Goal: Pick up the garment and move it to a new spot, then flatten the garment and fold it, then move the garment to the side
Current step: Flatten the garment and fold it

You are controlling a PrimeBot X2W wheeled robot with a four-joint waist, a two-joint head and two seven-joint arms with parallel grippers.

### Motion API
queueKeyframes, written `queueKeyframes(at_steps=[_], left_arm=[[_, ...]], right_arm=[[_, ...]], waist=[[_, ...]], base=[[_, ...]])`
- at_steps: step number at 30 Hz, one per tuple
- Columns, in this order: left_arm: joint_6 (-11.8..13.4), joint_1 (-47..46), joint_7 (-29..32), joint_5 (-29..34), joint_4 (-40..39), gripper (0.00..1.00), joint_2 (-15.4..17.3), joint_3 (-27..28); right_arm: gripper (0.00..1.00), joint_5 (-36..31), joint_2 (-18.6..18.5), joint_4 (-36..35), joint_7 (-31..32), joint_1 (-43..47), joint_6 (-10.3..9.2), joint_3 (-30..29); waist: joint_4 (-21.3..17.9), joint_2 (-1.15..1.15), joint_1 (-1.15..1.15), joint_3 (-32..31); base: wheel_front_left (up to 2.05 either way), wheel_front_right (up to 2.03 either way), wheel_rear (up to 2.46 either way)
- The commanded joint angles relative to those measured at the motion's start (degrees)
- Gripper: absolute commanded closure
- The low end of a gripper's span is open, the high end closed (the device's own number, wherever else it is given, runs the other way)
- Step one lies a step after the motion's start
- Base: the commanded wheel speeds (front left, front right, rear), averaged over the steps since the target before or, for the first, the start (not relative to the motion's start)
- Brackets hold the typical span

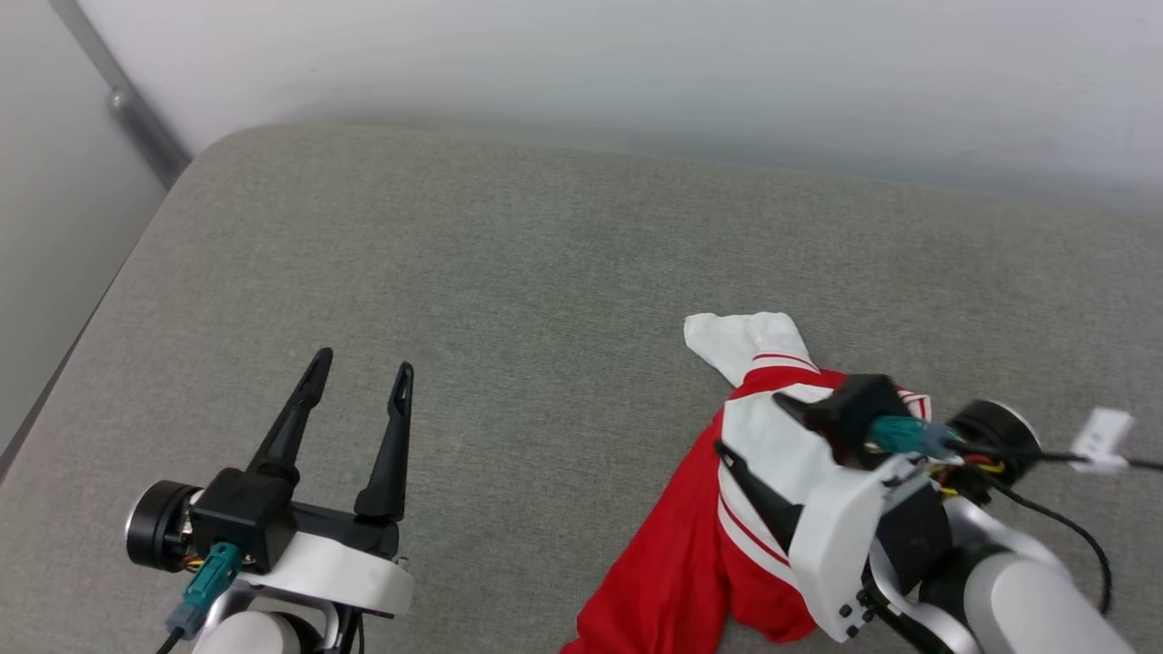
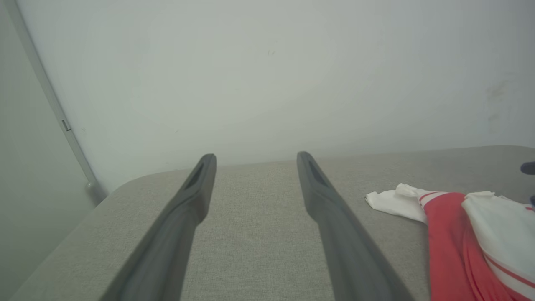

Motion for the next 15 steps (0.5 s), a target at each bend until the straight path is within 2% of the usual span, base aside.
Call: queueKeyframes(at_steps=[1,2,6,9,15], left_arm=[[-0.82,0.15,-0.15,0.84,0.45,0.0,-0.88,0.52],[-0.82,0.15,-0.15,0.84,0.45,0.0,-0.88,0.52],[-3.13,-0.61,-0.15,2.53,1.26,0.0,-3.24,1.49],[-4.58,-0.79,-0.15,4.66,1.33,0.0,-4.78,1.9],[-7.5,0.49,-0.16,6.72,2.4,0.0,-7.38,2.95]], right_arm=[[0.0,1.02,-1.92,-0.41,4.94,-3.06,-0.04,1.46],[0.0,1.02,-1.92,-0.41,4.94,-3.06,-0.04,1.46],[0.0,2.69,-3.36,1.44,17.17,-9.14,-0.03,4.31],[0.0,2.32,-5.4,4.49,23.75,-13.03,-0.05,6.83],[0.0,4.4,-6.9,10.04,30.48,-16.41,-0.05,9.08]], waist=[[0.84,0.0,0.0,0.3],[0.84,0.0,0.0,0.3],[2.75,0.0,0.0,0.73],[4.23,0.0,0.0,1.02],[7.22,0.0,0.0,1.68]], base=[[0.0,0.0,0.0],[0.0,0.0,0.0],[0.0,0.0,0.0],[0.0,0.0,0.0],[0.0,0.0,0.0]])
